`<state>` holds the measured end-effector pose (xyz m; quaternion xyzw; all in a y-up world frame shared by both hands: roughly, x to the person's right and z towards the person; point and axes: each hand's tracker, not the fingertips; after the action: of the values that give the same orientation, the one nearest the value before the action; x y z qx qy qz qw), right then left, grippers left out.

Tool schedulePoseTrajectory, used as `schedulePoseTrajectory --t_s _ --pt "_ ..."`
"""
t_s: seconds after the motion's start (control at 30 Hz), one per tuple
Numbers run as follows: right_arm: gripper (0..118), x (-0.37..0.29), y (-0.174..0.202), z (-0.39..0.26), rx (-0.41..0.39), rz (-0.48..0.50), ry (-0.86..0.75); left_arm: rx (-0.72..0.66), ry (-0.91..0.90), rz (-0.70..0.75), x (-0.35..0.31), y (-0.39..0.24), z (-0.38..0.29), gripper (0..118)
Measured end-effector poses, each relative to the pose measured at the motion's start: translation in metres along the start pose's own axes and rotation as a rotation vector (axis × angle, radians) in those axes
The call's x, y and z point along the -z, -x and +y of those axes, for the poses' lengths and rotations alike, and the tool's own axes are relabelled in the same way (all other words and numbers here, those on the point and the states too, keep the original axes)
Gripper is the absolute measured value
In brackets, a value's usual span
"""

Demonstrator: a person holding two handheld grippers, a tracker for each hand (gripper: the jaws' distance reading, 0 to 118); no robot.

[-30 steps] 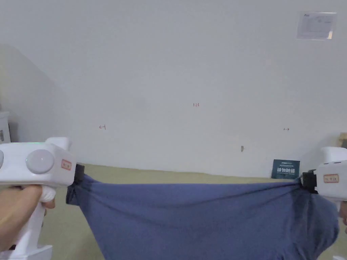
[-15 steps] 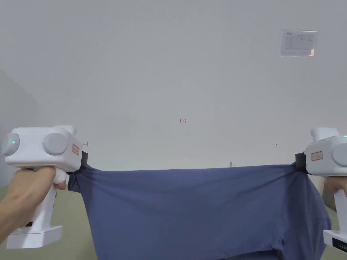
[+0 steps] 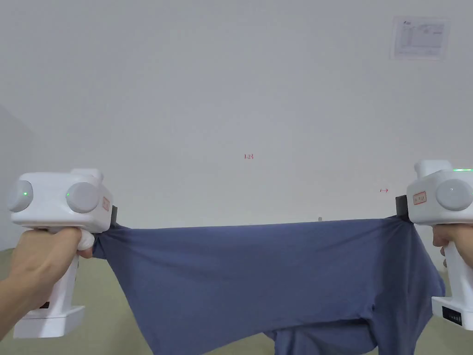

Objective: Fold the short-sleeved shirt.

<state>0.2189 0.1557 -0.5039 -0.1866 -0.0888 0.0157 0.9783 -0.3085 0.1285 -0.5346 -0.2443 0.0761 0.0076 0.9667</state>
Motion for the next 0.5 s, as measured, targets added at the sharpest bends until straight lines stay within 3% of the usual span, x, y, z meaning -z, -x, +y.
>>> schedulePoseTrajectory --t_s 0.17,0.5 --pt "0 0.02 0.008 -0.031 -0.047 -0.001 0.03 0.018 0.03 0.014 0.024 0.002 -0.027 3" --pt "0 -0.006 0.002 -0.151 -0.013 0.081 0.177 0.07 0.155 -0.011 0.017 0.021 -0.142 3"
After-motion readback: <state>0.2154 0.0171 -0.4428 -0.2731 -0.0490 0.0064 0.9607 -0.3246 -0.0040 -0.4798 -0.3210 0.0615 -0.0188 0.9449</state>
